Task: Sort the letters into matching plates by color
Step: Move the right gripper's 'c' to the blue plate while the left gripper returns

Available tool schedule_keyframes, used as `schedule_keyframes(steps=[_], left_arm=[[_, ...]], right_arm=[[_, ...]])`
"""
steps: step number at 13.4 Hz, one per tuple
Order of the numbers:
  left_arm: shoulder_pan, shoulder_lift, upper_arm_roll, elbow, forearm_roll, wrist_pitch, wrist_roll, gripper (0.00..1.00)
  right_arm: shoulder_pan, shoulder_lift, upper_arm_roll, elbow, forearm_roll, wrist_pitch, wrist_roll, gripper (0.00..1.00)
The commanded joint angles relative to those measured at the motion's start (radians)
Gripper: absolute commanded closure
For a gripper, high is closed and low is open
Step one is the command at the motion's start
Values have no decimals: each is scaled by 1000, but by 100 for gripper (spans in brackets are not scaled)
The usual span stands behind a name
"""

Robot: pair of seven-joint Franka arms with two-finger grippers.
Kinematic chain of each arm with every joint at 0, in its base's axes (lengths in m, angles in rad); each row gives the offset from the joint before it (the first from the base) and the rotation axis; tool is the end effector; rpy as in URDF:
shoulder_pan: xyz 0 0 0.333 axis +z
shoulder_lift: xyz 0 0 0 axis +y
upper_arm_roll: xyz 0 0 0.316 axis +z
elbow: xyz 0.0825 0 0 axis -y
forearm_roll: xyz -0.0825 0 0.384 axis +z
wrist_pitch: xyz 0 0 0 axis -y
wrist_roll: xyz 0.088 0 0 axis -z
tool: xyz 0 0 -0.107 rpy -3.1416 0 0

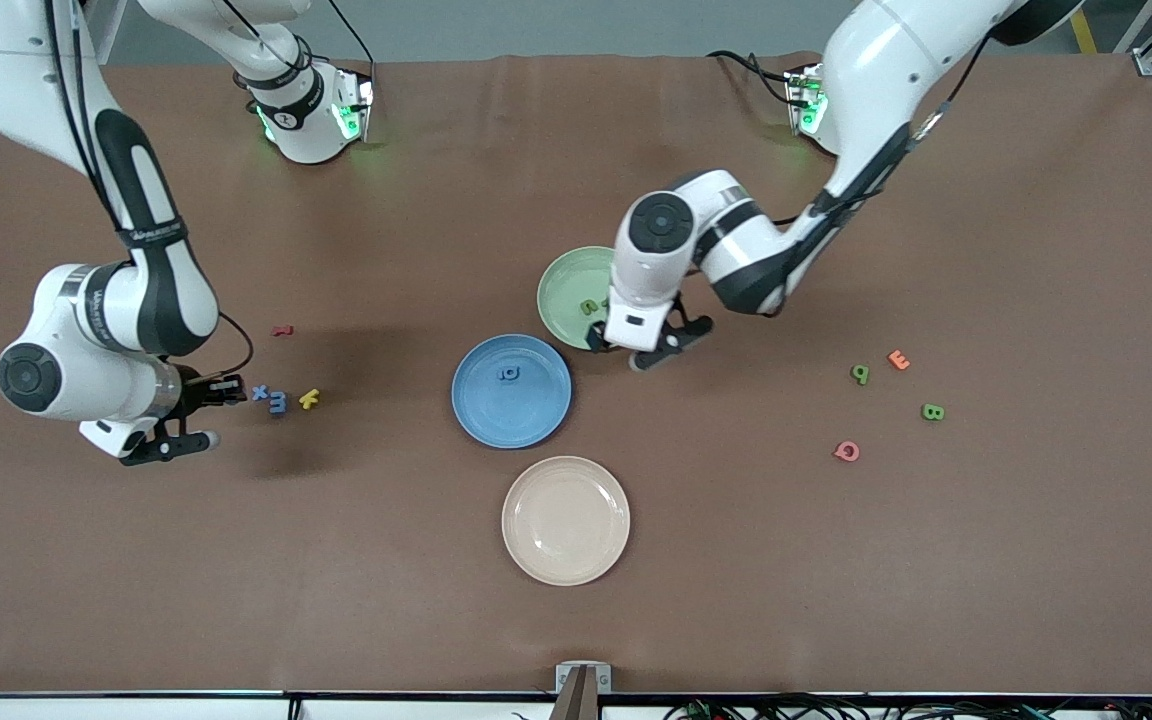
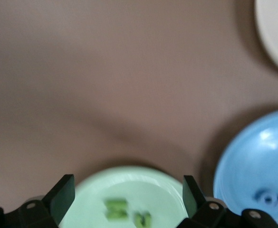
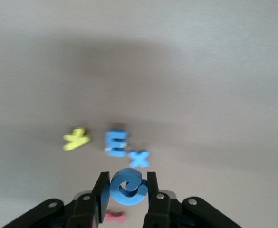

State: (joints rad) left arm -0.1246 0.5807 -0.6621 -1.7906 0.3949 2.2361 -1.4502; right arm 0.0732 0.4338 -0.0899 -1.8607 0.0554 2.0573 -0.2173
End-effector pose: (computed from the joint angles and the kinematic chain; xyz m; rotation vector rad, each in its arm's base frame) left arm 0.4940 -0.4253 0.2833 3.0183 0.7683 -0.0401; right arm 0.6106 -0.0046 0.2689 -3.0747 -0.2662 0.3605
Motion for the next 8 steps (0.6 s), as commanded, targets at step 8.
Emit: schedule_keyframes(steps=[8], left_arm=[[436, -157, -7, -110, 32, -69, 732, 3]], right_arm=[[411, -38, 1, 20, 84, -23, 665, 84]])
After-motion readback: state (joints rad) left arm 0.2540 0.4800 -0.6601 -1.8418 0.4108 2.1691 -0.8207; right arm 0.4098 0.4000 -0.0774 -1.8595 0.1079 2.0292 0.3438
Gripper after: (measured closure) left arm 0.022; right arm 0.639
